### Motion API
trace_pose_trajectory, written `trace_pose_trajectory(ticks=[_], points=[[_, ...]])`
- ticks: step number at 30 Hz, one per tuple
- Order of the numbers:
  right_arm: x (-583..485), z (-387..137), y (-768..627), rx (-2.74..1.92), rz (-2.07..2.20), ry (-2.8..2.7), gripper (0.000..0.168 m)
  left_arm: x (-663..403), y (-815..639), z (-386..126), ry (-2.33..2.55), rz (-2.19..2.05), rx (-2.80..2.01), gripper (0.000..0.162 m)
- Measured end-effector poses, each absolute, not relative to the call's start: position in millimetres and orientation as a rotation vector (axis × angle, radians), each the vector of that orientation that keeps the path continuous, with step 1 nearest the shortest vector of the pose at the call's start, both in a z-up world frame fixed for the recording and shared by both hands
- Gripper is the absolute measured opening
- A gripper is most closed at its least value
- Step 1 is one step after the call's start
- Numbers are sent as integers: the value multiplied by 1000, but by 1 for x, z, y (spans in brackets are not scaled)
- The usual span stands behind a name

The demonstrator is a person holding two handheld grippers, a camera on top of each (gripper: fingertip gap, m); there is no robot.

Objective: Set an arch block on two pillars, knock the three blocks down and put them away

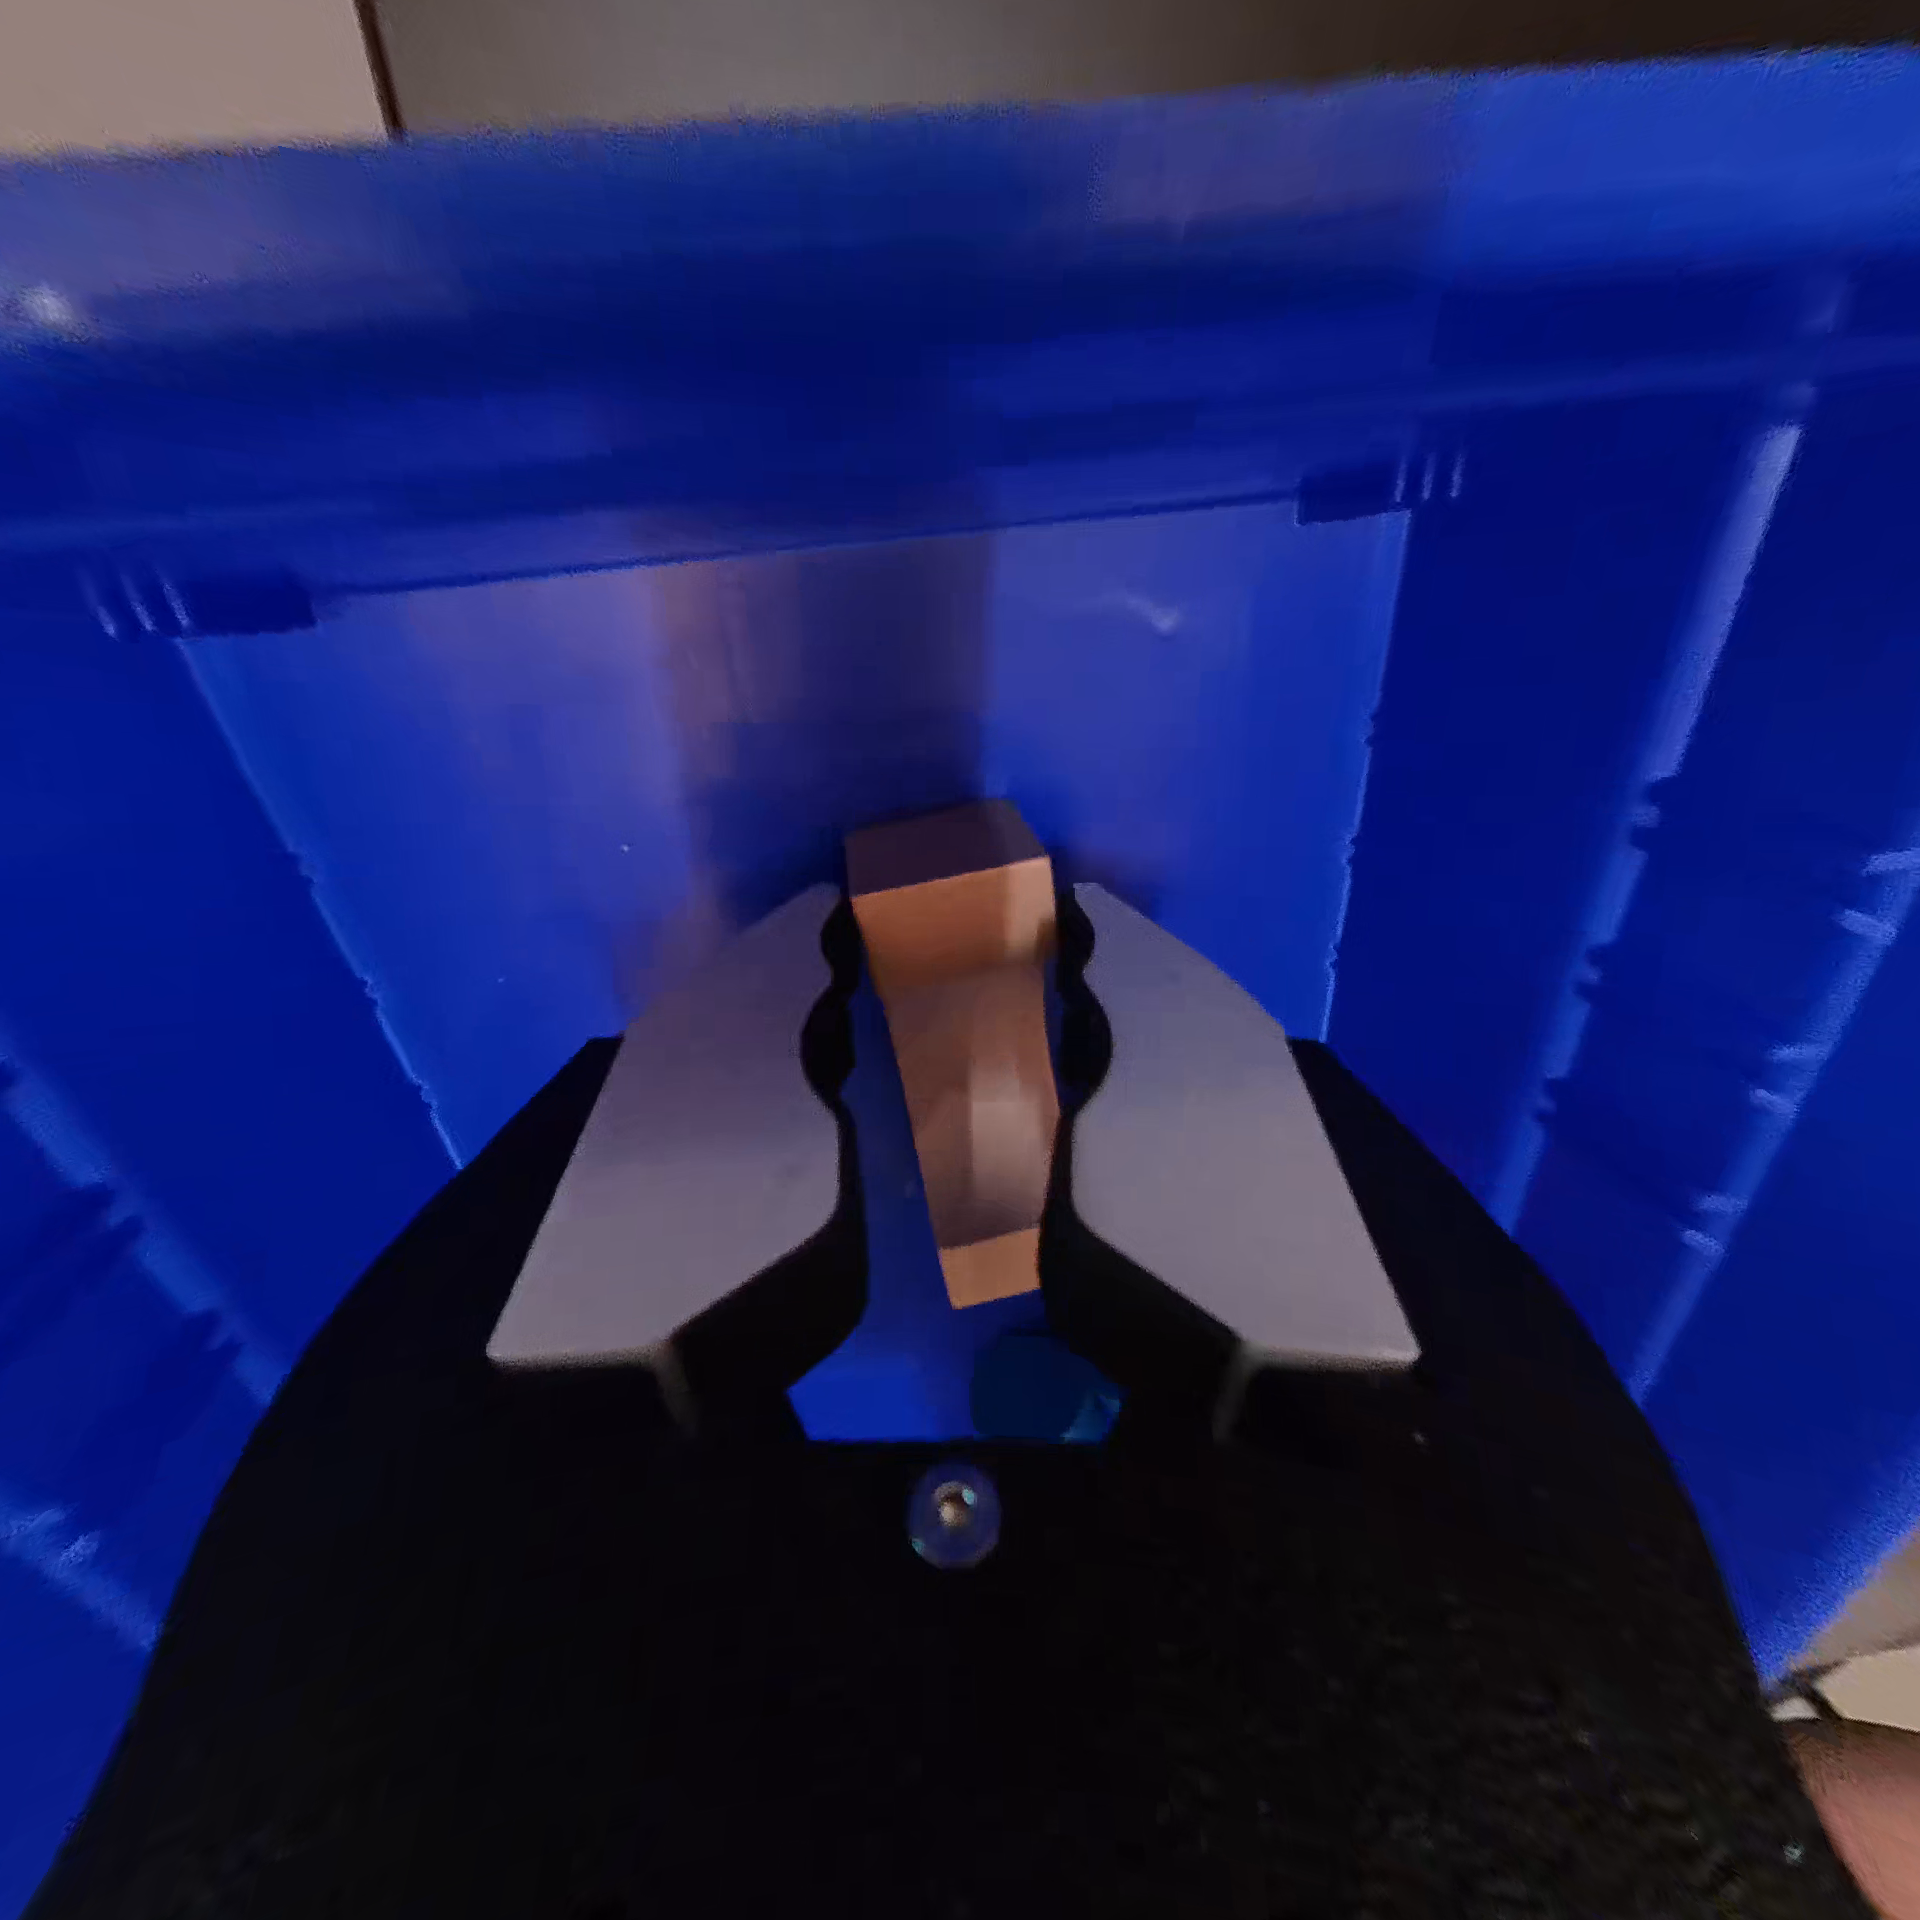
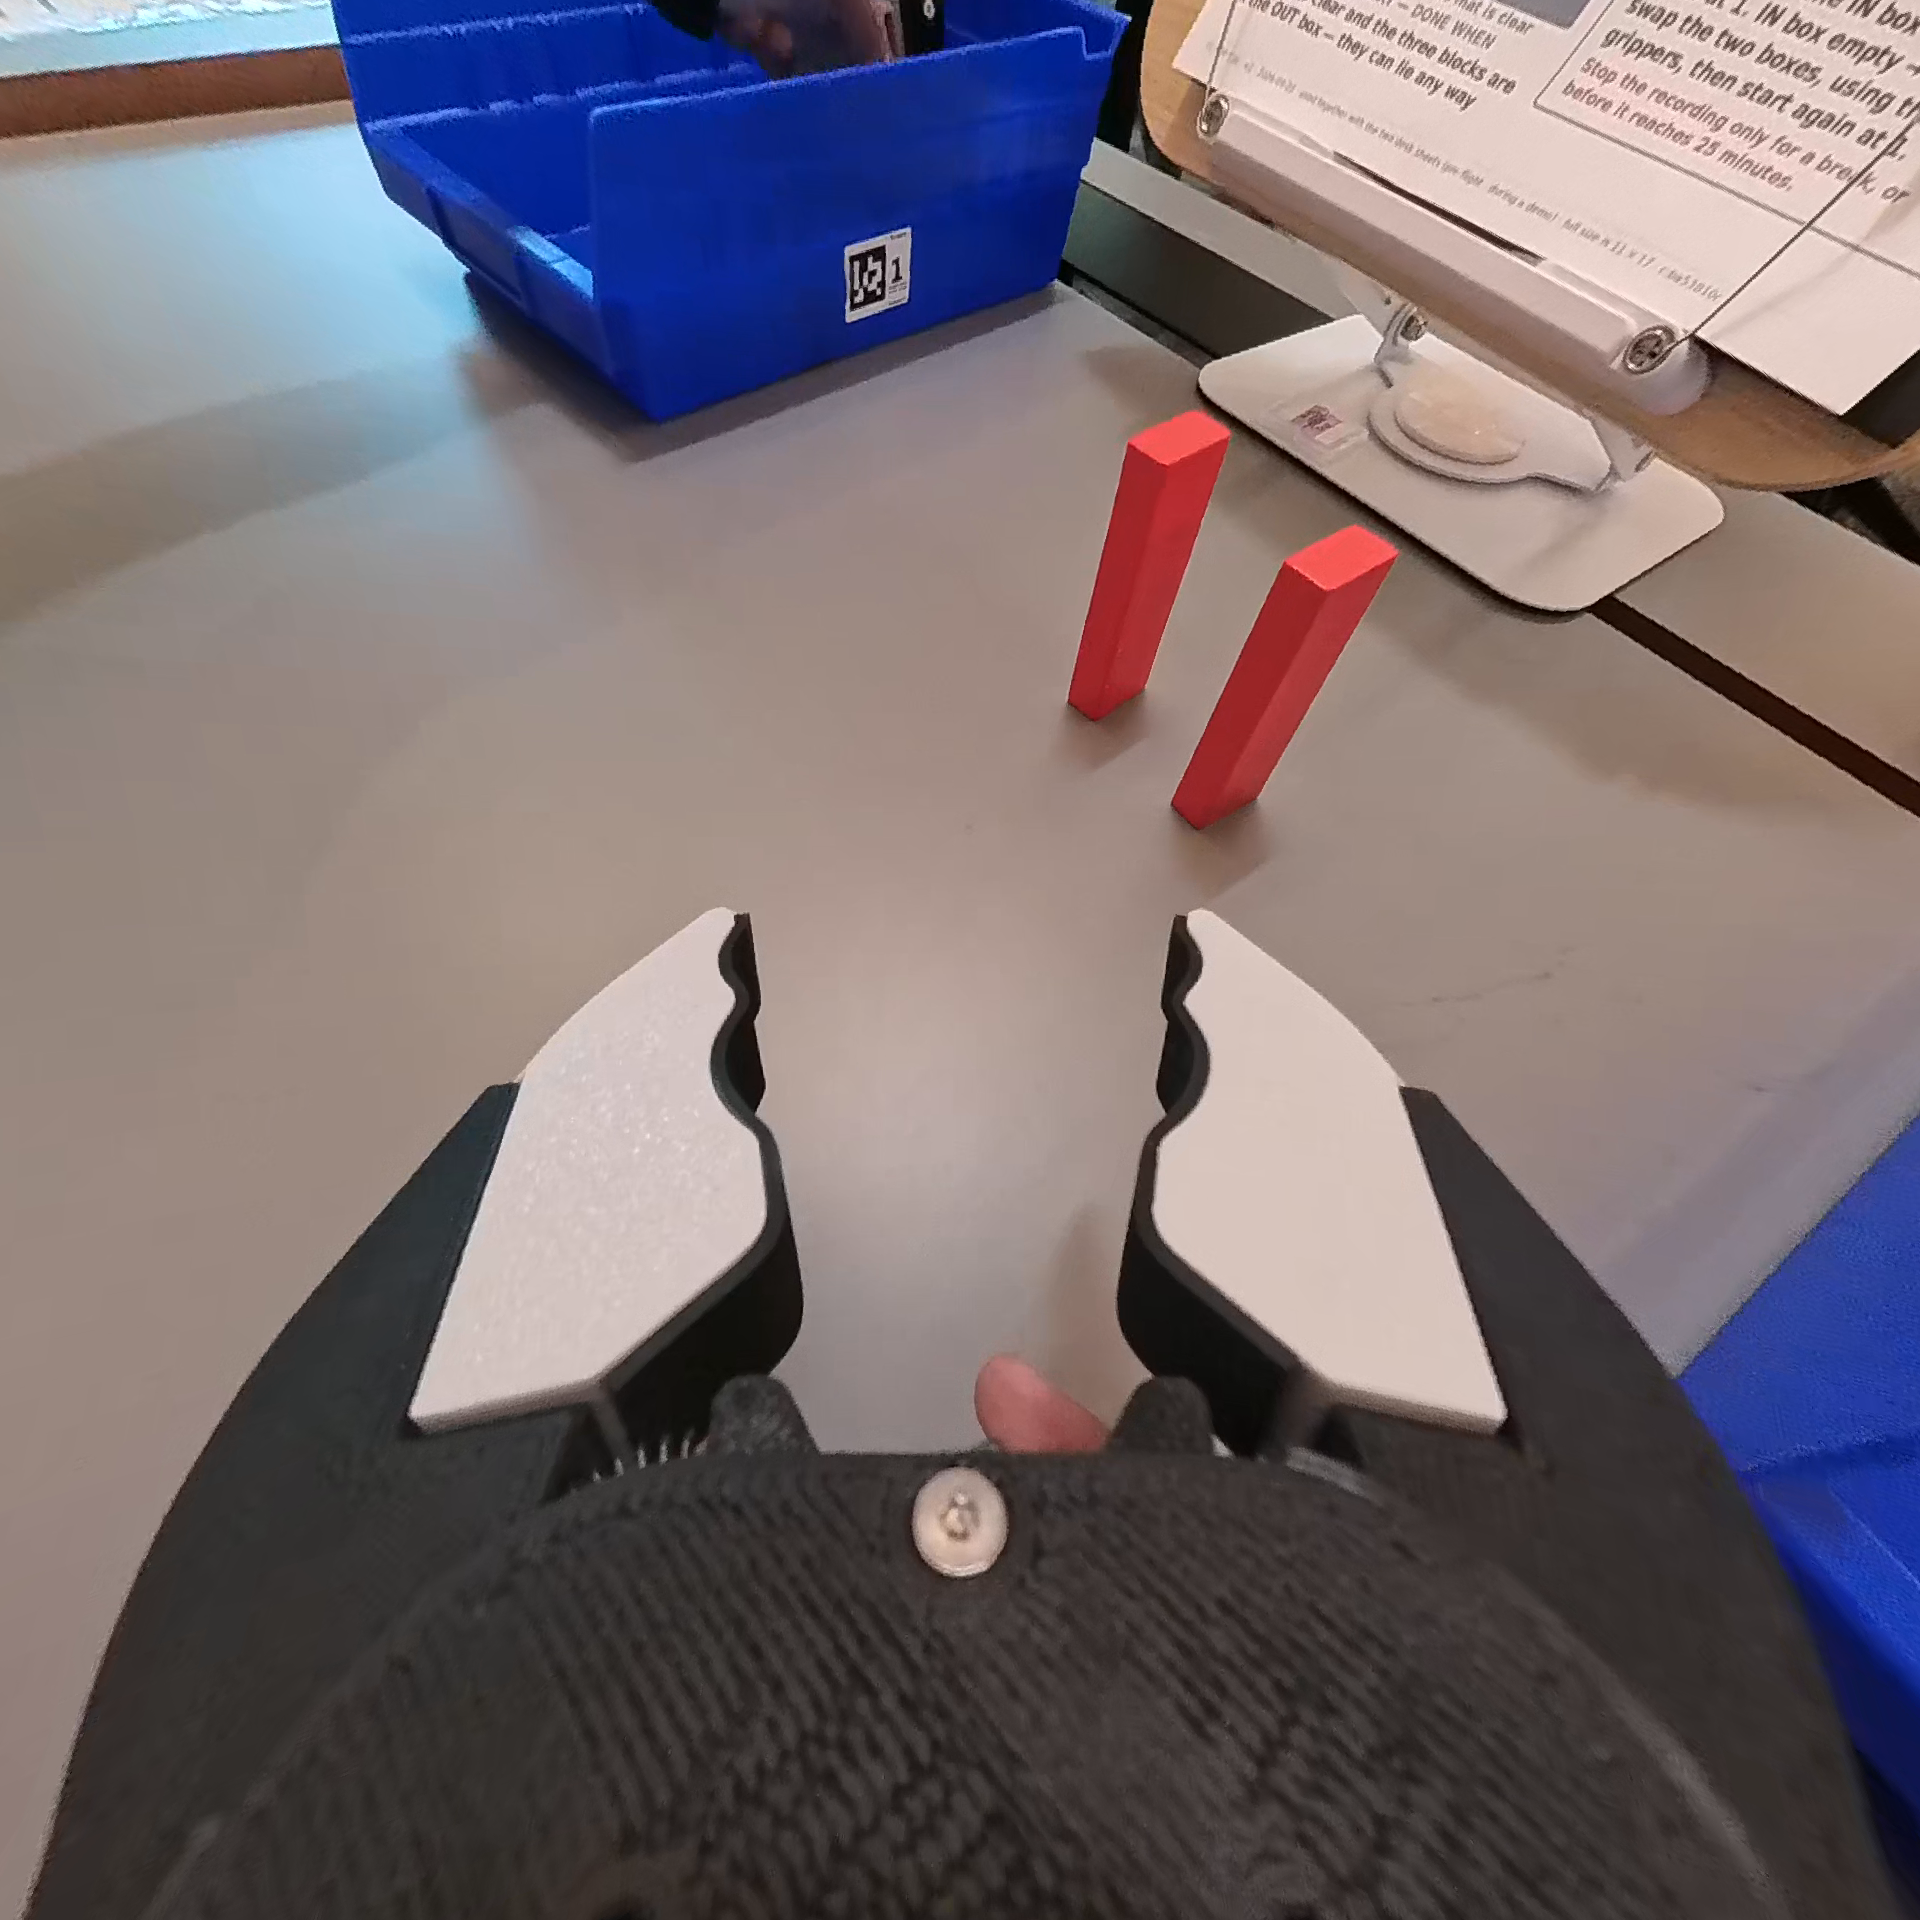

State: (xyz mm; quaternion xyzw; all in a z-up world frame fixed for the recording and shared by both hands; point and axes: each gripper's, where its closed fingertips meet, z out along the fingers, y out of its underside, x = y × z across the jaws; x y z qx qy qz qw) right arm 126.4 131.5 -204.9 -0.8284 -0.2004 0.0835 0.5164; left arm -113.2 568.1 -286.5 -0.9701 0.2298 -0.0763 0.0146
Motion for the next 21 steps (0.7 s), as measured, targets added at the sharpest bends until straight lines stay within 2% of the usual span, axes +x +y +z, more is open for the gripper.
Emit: trace_pose_trajectory(ticks=[1, 4, 7, 12, 17, 21], points=[[127, -206, 133, -1990, 203, -479, 76, -114, 568, -286, 748, -232, -3001, 36], [129, -207, 137, -1994, 207, -453, 76, -120, 572, -281, 888, -164, -2911, 36], [127, -200, 141, -1972, 215, -437, 75, -118, 580, -253, 920, -225, -2758, 36], [116, -174, 154, -1910, 216, -481, 75, -93, 566, -158, 1022, -509, -2349, 34], [87, -121, 182, -1773, 322, -560, 72, -53, 484, -57, 1178, -959, -1897, 35], [56, -71, 205, -1633, 470, -630, 70, -26, 392, -8, 1351, -1270, -1537, 34]])
